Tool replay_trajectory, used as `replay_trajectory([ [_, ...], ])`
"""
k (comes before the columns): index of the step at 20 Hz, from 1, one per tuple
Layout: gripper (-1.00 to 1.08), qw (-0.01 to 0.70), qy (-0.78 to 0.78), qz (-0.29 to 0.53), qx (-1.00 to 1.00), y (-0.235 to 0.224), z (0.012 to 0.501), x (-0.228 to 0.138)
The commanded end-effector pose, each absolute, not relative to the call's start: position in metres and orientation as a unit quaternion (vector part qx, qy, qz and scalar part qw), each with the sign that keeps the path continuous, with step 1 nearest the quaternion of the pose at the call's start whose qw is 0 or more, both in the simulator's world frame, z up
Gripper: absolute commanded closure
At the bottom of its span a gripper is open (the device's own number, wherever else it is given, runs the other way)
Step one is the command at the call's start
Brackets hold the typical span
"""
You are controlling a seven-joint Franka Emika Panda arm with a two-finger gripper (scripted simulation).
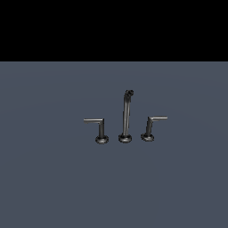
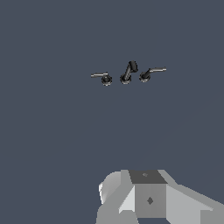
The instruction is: Turn on the faucet by rotating a designated handle.
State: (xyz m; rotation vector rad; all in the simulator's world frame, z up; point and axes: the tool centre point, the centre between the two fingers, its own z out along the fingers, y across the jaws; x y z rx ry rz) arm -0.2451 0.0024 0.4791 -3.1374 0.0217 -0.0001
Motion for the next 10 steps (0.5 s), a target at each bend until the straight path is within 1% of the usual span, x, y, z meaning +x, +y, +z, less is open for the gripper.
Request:
replay_trajectory([
  [1, 1.08, 0.002, 0.007, 0.0, -1.0, 0.002, 0.479, -0.245],
  [10, 1.08, 0.002, 0.03, 0.0, -1.0, 0.01, 0.468, -0.242],
])
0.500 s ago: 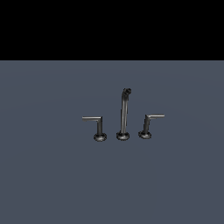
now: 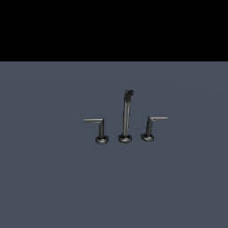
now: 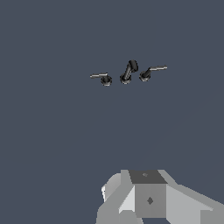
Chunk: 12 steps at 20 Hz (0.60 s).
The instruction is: Turn on the faucet by rotating a designated handle.
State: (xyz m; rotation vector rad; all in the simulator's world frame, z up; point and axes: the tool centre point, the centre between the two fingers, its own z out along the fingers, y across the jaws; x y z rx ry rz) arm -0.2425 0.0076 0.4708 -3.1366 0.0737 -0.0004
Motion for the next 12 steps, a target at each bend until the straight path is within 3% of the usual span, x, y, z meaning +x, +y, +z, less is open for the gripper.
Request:
replay_trajectory([
  [1, 1.08, 0.002, 0.035, 0.0, -0.999, 0.011, 0.465, -0.241],
  [12, 1.08, 0.002, 0.131, 0.0, -0.991, 0.04, 0.416, -0.222],
])
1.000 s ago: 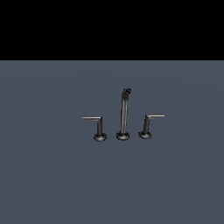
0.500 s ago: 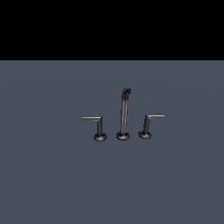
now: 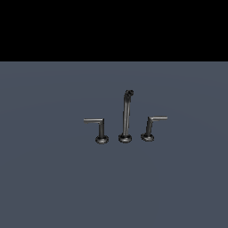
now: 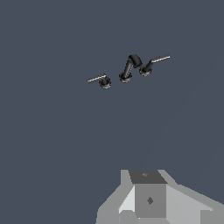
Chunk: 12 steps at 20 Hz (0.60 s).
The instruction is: Turn on the faucet by rotating a designated handle.
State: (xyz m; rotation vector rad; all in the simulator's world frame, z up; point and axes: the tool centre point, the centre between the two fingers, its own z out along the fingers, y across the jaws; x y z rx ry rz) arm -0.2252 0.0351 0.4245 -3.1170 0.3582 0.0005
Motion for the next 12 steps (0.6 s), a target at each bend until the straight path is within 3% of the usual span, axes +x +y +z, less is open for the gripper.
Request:
replay_trajectory([
  [1, 1.08, 0.002, 0.142, 0.0, -0.99, 0.043, 0.41, -0.219],
  [12, 1.08, 0.003, 0.263, 0.001, -0.965, 0.074, 0.347, -0.186],
])
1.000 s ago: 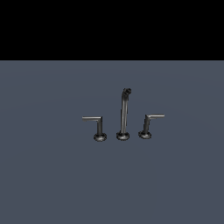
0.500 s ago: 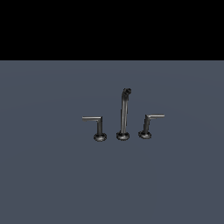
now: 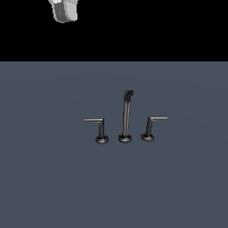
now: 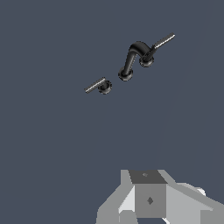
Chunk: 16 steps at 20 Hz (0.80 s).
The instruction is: Turn on the faucet by rotating a designated handle.
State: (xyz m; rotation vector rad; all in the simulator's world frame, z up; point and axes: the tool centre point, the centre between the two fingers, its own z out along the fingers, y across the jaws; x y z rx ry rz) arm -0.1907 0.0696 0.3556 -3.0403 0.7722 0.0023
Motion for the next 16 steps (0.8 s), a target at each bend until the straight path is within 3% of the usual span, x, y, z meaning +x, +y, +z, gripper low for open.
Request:
replay_trajectory([
  [1, 1.08, 0.003, 0.274, 0.001, -0.962, 0.076, 0.341, -0.182],
  [16, 1.08, 0.005, 0.423, 0.001, -0.906, 0.101, 0.259, -0.127],
])
